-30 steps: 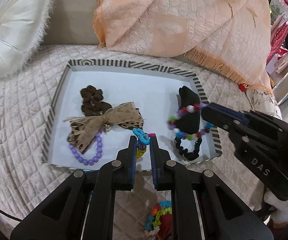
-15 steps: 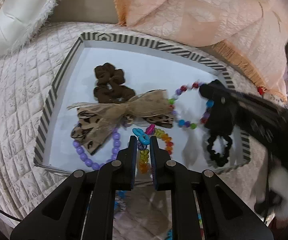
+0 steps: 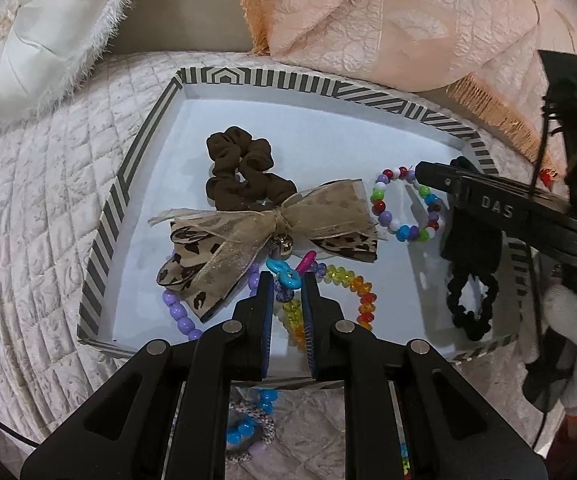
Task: Organize jewelry
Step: 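Lower the held bracelets into the tray and open both tools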
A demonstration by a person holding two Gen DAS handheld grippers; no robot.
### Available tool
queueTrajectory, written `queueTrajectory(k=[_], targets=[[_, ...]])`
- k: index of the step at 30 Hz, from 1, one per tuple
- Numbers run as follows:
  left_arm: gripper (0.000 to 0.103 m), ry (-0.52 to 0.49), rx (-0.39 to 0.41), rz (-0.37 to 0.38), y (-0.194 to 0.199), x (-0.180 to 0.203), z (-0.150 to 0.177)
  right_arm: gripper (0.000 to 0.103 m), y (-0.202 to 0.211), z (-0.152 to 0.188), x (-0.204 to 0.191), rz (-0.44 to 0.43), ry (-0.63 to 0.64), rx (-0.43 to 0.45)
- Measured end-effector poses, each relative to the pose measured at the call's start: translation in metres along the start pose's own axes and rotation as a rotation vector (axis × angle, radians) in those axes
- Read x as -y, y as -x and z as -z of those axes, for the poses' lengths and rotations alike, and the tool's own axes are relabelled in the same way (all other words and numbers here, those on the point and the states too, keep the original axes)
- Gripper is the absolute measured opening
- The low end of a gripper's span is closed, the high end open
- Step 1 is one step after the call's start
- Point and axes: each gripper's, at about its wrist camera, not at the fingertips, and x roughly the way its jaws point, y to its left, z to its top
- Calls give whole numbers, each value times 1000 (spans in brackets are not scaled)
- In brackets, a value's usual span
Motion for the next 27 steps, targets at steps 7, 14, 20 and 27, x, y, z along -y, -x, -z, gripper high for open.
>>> queueTrajectory(k=[7,14,20,27], targets=[[37,-22,8,-30,4,2,2,35,33,19,-10,-49,-15,48],[38,-38,79,-79,38,2,17,36,83,48,-19,-50,-12,128],[38,-38,123,-117,66,-3,40,36,110,82,-29,-67,-15,115],[38,-34,156,-141,92,-3,67,36,137,118,-40,-69,-30,119]])
